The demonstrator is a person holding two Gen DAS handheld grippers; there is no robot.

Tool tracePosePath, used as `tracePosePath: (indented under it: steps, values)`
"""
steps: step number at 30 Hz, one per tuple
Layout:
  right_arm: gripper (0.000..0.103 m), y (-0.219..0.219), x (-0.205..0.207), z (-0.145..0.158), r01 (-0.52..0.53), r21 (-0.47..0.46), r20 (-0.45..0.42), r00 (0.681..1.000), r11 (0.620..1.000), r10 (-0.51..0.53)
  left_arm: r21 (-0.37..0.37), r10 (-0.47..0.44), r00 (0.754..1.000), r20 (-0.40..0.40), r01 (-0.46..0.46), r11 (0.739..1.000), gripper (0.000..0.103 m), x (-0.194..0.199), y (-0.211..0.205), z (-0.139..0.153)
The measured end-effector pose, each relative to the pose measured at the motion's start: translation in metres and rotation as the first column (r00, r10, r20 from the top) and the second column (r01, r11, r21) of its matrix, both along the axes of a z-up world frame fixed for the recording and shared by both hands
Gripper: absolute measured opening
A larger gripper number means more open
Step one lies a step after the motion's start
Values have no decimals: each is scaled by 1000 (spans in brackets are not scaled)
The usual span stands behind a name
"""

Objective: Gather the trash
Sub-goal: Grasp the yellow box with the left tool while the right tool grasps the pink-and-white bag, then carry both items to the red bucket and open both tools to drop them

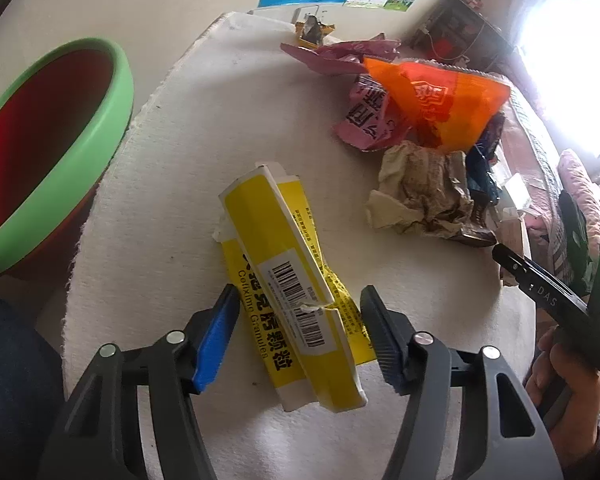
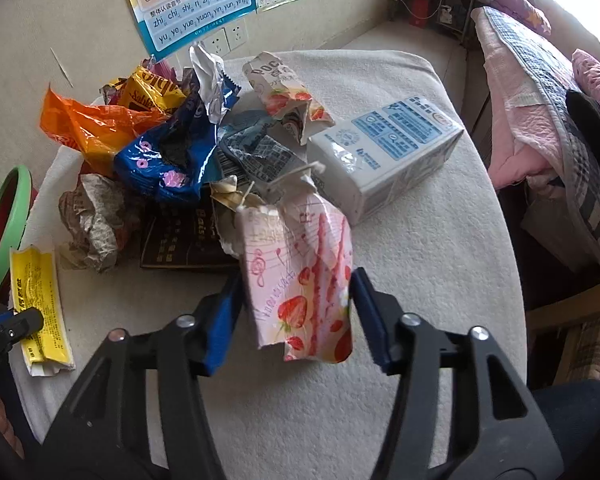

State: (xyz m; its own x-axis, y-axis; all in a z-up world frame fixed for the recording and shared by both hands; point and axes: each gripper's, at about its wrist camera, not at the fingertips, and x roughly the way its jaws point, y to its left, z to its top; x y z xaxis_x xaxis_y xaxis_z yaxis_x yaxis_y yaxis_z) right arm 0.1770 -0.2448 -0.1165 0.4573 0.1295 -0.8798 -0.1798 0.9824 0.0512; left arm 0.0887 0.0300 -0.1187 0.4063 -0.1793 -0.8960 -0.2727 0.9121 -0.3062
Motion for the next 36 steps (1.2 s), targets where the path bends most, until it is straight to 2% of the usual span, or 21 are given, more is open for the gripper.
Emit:
tracePosePath:
  steps: [2, 3, 5, 8, 11, 16, 21, 36]
  values:
    - [50, -1, -1, 3, -3, 10, -6, 1000, 1000, 3, -6, -7, 1000, 6, 7, 1000, 54, 0, -1, 2]
    - [50, -2, -4, 6, -2, 13, -3, 1000, 1000, 2, -11, -12, 1000, 12, 13, 1000, 39, 0, -2, 4]
    - [50, -3, -9, 15, -2, 19, 10, 1000, 1000, 2, 2, -20, 1000, 22, 20, 1000, 34, -2, -5, 9]
    - [50, -2, -14, 29, -16, 21, 44, 999, 1000, 15, 5, -47, 998, 35, 47, 999, 19, -4, -9, 16]
    - [50, 2, -22, 40, -32, 8, 77, 997, 999, 31, 19, -73, 997, 39, 72, 997, 17, -5, -13, 18]
    - [50, 1, -30, 44, -35, 7, 90, 995, 999, 35, -14, -76, 996, 47, 77, 997, 14, -7, -14, 19]
    - [50, 7, -38, 57, -70, 8, 125, 990, 997, 69, -15, -83, 994, 68, 84, 996, 13, -10, -13, 28]
    - [50, 56, -49, 85, -162, 42, 180, 972, 986, 152, 76, -104, 982, 158, 93, 993, 12, -24, 5, 69]
